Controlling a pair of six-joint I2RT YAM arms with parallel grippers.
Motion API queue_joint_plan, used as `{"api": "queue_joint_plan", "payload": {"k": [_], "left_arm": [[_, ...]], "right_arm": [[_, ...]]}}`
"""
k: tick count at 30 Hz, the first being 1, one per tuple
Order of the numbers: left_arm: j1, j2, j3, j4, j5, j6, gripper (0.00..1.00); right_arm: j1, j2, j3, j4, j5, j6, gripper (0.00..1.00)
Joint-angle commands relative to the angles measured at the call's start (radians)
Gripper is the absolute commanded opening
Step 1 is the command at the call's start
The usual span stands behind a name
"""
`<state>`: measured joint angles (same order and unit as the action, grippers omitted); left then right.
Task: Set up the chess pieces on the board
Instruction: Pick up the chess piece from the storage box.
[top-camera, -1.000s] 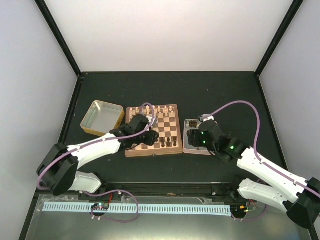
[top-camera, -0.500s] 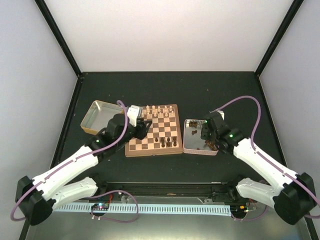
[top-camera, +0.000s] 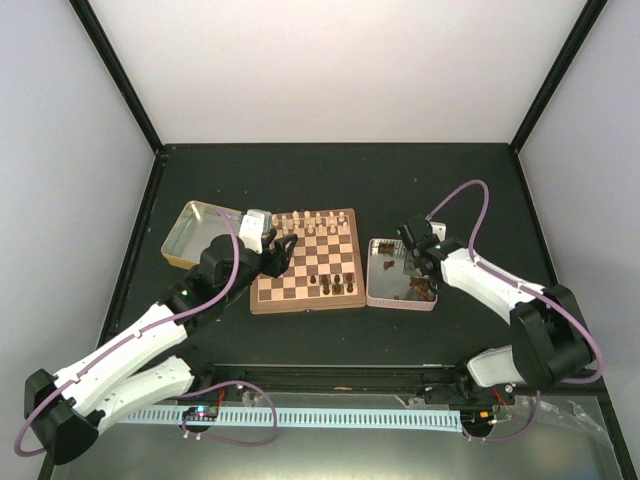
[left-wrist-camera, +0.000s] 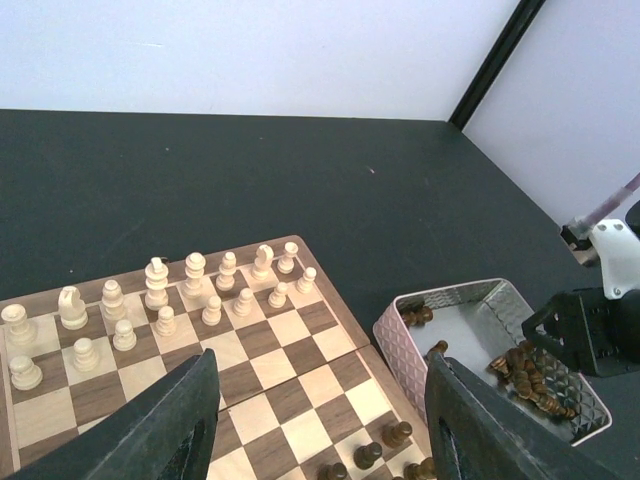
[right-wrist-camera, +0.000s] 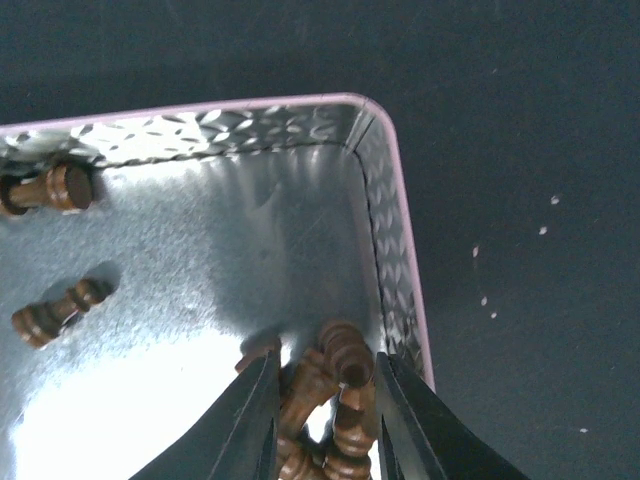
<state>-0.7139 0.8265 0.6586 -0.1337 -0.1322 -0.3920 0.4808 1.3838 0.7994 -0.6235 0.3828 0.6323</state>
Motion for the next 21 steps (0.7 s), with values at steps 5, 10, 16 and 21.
{"api": "queue_joint_plan", "payload": {"k": [5, 10, 16, 21], "left_arm": [[0.005, 0.036, 0.004, 0.053, -0.021, 0.025, 0.59], [0.006, 0.028, 0.004, 0.050, -0.024, 0.021, 0.59], [0.007, 0.007, 0.008, 0.038, -0.030, 0.009, 0.60], [0.008, -0.018, 0.026, 0.016, -0.039, 0.002, 0.60]], "right_arm": [[-0.010, 0.067, 0.049, 0.013, 0.099, 0.013, 0.28], [-0.017, 0.102, 0.049, 0.028, 0.083, 0.009, 0.24], [-0.024, 0.126, 0.046, 0.041, 0.040, 0.009, 0.18], [-0.030, 0.130, 0.053, 0.040, 0.013, 0.005, 0.10]]}}
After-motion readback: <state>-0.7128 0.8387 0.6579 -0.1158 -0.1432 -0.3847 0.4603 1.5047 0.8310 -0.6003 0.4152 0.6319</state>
